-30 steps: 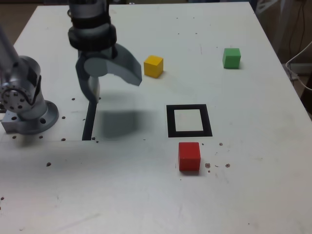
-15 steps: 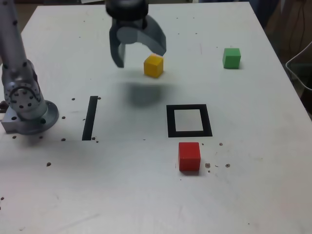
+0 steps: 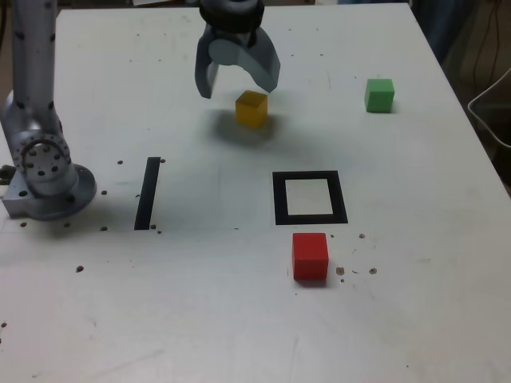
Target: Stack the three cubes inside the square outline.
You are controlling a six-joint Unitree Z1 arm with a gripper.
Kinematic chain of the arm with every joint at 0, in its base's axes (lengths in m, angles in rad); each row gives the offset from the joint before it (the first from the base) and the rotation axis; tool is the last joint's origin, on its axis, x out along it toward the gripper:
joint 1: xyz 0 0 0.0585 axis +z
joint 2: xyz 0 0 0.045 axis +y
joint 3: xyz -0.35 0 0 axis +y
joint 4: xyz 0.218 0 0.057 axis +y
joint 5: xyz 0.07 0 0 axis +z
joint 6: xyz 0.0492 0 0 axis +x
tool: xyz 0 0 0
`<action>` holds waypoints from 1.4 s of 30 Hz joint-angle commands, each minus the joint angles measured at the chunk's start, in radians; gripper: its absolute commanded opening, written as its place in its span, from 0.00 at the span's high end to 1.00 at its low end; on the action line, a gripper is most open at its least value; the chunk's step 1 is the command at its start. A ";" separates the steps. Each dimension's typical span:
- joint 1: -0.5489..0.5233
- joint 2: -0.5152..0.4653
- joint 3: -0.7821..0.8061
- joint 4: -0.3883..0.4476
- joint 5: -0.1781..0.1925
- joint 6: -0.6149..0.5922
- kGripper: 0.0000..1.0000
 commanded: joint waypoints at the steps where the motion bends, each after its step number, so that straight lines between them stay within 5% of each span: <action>1: -0.004 -0.008 -0.006 0.002 -0.001 0.003 0.03; 10: -0.084 -0.150 0.014 0.082 -0.038 -0.062 0.03; 19: -0.332 -0.231 0.045 0.167 -0.060 -0.315 0.03; 34: -0.663 -0.127 -0.090 0.149 -0.250 -0.851 0.03; 42: -0.783 -0.036 -0.170 0.135 -0.260 -1.027 0.04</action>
